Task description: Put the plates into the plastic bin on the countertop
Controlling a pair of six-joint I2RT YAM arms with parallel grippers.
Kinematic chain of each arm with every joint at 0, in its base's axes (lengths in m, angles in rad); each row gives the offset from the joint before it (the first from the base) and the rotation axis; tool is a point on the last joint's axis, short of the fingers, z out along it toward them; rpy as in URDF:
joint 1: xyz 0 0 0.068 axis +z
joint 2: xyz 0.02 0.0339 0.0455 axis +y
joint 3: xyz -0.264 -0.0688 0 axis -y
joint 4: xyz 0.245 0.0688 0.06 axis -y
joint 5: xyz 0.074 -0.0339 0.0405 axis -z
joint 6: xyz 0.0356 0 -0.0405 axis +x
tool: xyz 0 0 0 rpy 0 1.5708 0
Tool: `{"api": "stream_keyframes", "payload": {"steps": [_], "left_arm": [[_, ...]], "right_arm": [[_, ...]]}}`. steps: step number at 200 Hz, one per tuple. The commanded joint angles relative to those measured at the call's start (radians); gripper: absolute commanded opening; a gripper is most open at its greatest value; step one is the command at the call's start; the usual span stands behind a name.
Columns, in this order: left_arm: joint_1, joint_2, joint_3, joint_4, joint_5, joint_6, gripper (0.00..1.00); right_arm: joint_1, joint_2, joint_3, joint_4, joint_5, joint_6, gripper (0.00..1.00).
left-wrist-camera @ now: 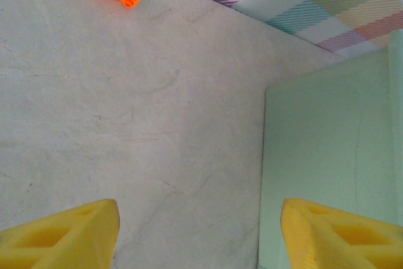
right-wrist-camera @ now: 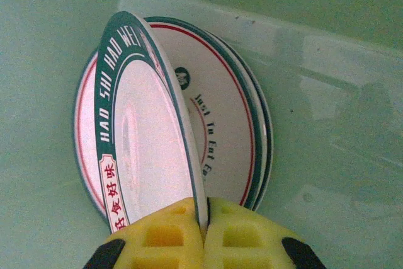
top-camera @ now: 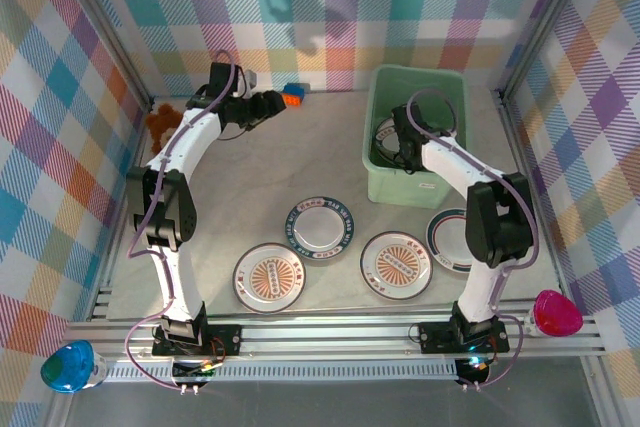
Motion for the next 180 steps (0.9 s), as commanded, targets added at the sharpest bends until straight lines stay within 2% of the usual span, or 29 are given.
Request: {"api": "stream_keyframes", "payload": {"steps": [1,61,86,110,126,149,180], "left_arm": [[0.018,-0.057,-0.016,0.021,0.023,0.024,0.68],[0.018,-0.051,-0.017,0.024,0.029,0.019,0.68],[0.018,-0.053,-0.025,0.022,0.030,0.018,0.68],[0.018,-0.059,-0.035,0.021,0.032,0.016,0.68],[0.018,-0.065,-0.041,0.021,0.030,0.014,0.68],[0.018,-0.068,-0.048,0.022,0.030,0.011,0.68],[0.017,-0.068,-0.054,0.022,0.035,0.008,0.68]], "right_arm": [[0.012,0.019,0.021,0.036,0.030,0.028,0.00],[0.013,0.045,0.003,0.067,0.041,0.036,0.00],[0.014,0.049,0.002,0.072,0.049,0.033,0.05],[0.014,0.053,0.007,0.074,0.064,0.029,0.19],[0.014,0.053,0.009,0.075,0.065,0.022,0.33],[0.014,0.048,0.006,0.089,0.067,0.002,0.46],[0.012,0.059,0.016,0.114,0.067,-0.032,0.68]]}}
